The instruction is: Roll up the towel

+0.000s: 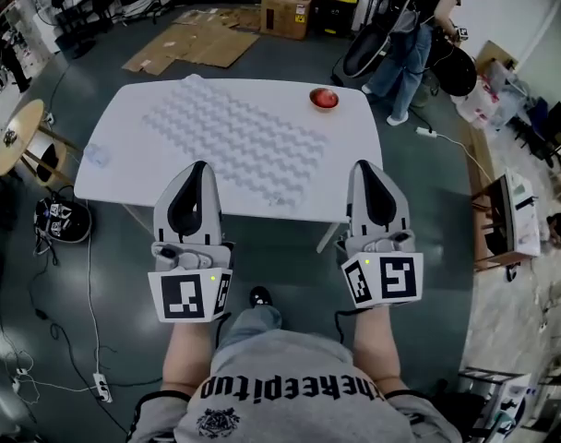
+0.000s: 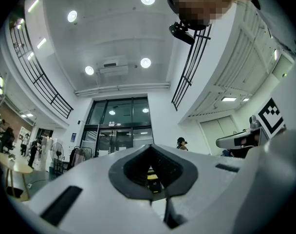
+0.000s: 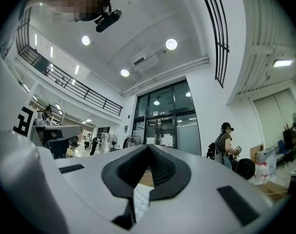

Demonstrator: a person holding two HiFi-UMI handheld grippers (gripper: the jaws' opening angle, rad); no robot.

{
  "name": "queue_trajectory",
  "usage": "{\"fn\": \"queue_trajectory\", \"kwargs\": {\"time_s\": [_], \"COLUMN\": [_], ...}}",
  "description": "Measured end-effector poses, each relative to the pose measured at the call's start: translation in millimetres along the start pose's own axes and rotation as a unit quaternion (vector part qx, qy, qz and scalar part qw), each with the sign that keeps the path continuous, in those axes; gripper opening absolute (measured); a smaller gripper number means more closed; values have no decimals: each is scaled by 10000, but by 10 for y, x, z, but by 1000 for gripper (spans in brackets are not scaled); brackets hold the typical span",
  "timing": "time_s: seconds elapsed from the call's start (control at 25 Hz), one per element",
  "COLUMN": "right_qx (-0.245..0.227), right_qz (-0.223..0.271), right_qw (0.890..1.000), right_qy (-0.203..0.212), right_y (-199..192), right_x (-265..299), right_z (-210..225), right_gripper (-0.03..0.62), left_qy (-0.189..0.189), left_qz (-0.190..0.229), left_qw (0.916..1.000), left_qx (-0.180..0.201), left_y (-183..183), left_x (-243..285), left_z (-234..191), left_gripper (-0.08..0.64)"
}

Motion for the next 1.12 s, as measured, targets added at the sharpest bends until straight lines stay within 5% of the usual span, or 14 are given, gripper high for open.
{"fn": "queue_trajectory", "kwargs": {"time_s": [0.4,0.76,1.0,1.12], "right_qx": [-19,275,521,644], "right_qz": [-165,-871,-1777,-2247], "right_qw": [9998,9958,9824,9711], "right_qy": [-129,17,229,482], "right_y": [-80,-394,-842,-1070], "right_x": [803,1337,1628,1779], "right_z": [7,140,384,561], "right_gripper": [2,2,2,2], "left_qy": [-291,-641,-1066,-1277], "left_qz": [-234,-757,-1333,-1875], "left_qw": [9993,9951,9853,9739], "left_qx": [12,-14,-126,3], "left_y": [-256,-627,-1055,-1344], "left_x": [741,1121,1324,1395], "left_z": [-427,-478,-265,-69], "left_gripper": [5,5,5,5]}}
Point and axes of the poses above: the fingertips, and each gripper's own axes: x forward along the fingers, z to its right, y out of its top, the point moved 10 cm from there along -x, backward along the fingers, and after that the axes turned 14 degrees about -z, right-handed, at the moved point
